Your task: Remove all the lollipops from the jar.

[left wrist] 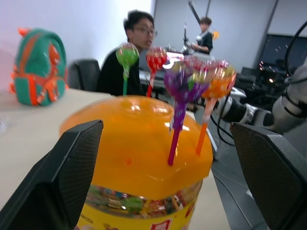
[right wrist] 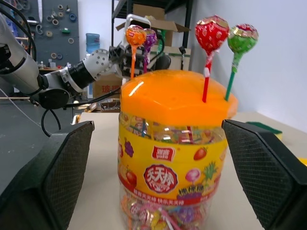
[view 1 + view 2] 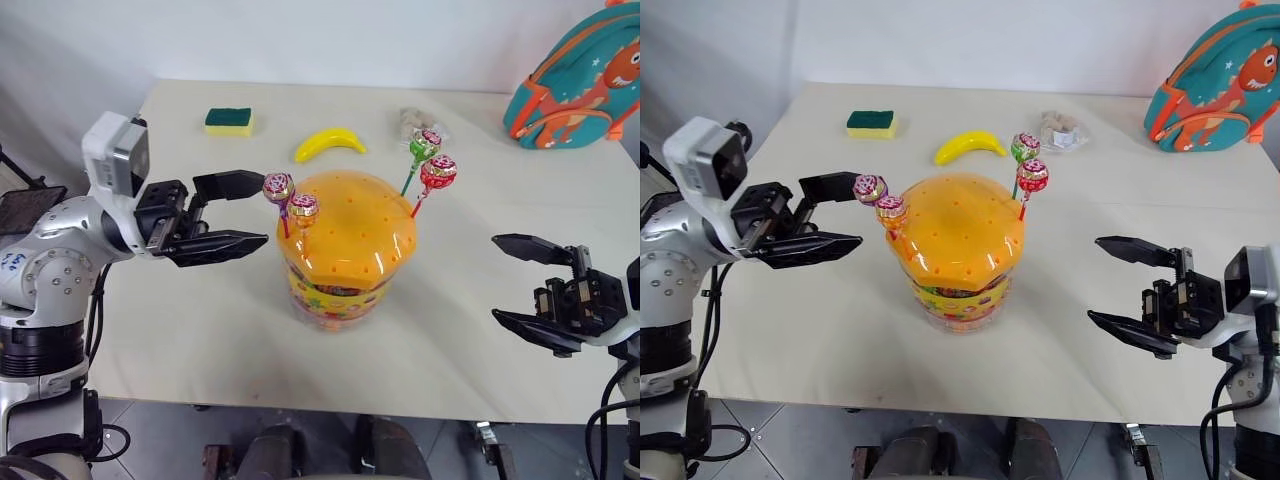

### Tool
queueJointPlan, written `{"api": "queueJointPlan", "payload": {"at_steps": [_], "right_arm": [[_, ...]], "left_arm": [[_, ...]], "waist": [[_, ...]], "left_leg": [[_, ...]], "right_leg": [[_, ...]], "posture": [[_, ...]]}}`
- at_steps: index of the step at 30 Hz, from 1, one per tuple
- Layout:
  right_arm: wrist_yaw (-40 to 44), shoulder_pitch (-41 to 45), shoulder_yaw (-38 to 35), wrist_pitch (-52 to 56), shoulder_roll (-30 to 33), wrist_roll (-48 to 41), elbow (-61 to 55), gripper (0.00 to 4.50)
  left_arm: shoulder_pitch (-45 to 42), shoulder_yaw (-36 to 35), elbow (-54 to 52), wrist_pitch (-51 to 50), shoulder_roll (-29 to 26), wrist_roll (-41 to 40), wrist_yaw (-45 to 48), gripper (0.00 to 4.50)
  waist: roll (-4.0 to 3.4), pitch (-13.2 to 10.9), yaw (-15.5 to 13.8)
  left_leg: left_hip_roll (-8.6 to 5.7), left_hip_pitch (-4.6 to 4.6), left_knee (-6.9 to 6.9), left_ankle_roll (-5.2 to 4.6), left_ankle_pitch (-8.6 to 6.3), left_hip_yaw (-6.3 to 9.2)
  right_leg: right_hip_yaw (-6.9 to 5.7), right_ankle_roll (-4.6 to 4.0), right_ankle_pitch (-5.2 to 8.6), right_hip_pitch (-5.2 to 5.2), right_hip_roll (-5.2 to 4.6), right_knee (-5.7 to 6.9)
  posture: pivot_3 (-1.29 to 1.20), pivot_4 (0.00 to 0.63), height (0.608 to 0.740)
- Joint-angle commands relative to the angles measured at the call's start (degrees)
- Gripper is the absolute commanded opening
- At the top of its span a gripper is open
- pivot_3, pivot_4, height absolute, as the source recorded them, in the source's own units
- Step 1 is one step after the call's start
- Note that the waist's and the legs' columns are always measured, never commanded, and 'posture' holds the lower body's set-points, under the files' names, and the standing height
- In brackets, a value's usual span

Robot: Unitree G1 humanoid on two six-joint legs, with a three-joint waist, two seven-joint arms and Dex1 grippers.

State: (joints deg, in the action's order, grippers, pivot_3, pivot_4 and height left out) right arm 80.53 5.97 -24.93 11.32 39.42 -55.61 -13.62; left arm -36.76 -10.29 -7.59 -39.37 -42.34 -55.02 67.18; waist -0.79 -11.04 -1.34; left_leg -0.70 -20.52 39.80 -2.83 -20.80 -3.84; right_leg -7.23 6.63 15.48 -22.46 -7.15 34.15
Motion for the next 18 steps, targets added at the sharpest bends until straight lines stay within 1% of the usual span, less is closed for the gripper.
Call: {"api": "queueJointPlan", "payload": {"at_steps": [1, 3, 4, 11, 13, 14, 18], "right_arm": [[-1.36, 0.35, -0.91, 0.70, 0.23, -1.45, -3.76, 4.50], [-1.89, -0.15, -1.37, 1.14, 0.32, -1.90, -4.84, 4.50], [-2.10, -0.62, -1.65, 1.38, 0.34, -2.13, -5.49, 4.50], [-4.39, -2.54, -2.35, 2.31, -0.67, -4.10, -8.56, 4.50], [-4.85, -3.49, -2.31, 2.39, -1.18, -4.54, -9.50, 4.50], [-4.99, -3.87, -2.33, 2.43, -1.39, -4.75, -9.79, 4.50], [-6.39, -4.47, -2.56, 2.29, -2.59, -5.46, -9.88, 4.50]], "left_arm": [[-2.31, 1.78, 0.87, 1.27, 2.82, 1.13, 0.74, 3.95], [-3.07, 2.03, 1.38, 1.40, 4.24, 1.47, 0.52, 3.28], [-3.32, 2.35, 1.54, 1.37, 4.59, 1.64, 1.03, 3.02], [-4.13, 3.16, 1.96, 1.24, 5.71, 3.06, 1.41, 0.81], [-4.83, 1.46, 3.02, 0.41, 6.10, 1.57, 0.67, 0.20], [-5.21, 0.45, 3.54, -0.06, 6.26, 0.66, 0.23, 0.02], [-7.29, -7.23, 8.02, -7.43, 3.53, -8.40, -1.60, 0.02]], "waist": [[0.01, -0.01, -0.29], [0.02, -0.01, -0.30], [0.02, -0.01, -0.25], [0.02, -0.01, -0.11], [0.02, -0.01, -0.12], [0.02, -0.01, -0.17], [0.04, -0.03, -0.06]], "left_leg": [[-0.01, -0.02, 0.04, 0.00, 0.00, 0.04], [-0.03, -0.09, 0.12, -0.01, 0.00, 0.11], [-0.03, -0.11, 0.13, -0.01, 0.00, 0.11], [-0.02, -0.14, 0.13, -0.02, 0.00, 0.12], [-0.02, -0.14, 0.14, -0.02, 0.00, 0.12], [-0.02, -0.14, 0.14, -0.02, 0.00, 0.13], [0.00, -0.15, 0.17, -0.03, 0.01, 0.17]], "right_leg": [[0.00, 0.01, 0.00, 0.02, -0.01, 0.01], [-0.03, 0.02, -0.01, 0.02, -0.05, 0.01], [-0.03, 0.03, -0.02, 0.01, -0.05, 0.00], [-0.07, 0.04, -0.02, 0.00, -0.03, -0.01], [-0.06, 0.04, -0.02, 0.00, -0.03, 0.00], [-0.06, 0.04, -0.02, 0.00, -0.03, 0.00], [-0.06, 0.04, -0.02, 0.00, -0.05, 0.02]], "posture": [[0.00, 0.150, 0.740], [0.00, 0.150, 0.740], [0.00, 0.150, 0.740], [0.00, 0.150, 0.740], [0.00, 0.150, 0.740], [0.00, 0.150, 0.740], [0.00, 0.150, 0.740]]}}
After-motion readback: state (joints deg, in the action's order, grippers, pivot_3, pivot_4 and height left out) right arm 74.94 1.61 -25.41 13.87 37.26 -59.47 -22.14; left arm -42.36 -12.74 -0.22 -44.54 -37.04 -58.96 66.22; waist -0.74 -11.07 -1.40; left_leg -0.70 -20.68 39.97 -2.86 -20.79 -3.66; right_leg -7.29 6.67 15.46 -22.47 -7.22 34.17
